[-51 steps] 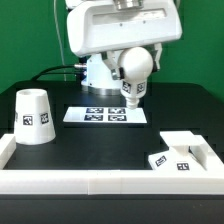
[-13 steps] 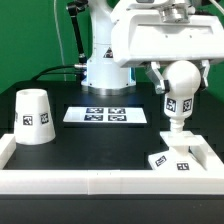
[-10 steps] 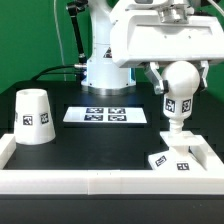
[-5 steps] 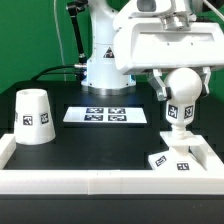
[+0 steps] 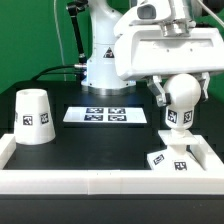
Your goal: Assemble lamp
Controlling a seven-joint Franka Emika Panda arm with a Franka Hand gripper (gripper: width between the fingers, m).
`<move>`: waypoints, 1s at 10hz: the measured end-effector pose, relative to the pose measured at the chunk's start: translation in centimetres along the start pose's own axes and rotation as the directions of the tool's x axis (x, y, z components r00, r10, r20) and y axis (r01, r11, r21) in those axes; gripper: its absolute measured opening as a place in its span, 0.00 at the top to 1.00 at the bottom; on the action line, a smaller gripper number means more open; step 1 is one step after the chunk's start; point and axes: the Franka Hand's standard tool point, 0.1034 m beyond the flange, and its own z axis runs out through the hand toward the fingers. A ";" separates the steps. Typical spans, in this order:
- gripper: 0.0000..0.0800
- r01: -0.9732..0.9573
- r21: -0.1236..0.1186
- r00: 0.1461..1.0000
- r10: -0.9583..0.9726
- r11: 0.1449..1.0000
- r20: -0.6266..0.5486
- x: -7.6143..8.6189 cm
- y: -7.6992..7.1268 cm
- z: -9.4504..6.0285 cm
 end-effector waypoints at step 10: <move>0.16 -0.005 -0.010 1.000 0.005 1.000 -0.001 -0.9 0.1 0.6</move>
Offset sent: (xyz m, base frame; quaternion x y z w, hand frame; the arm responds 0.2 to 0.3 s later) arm -0.0064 0.0020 -0.0045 -0.0033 0.0081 -0.0011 1.0000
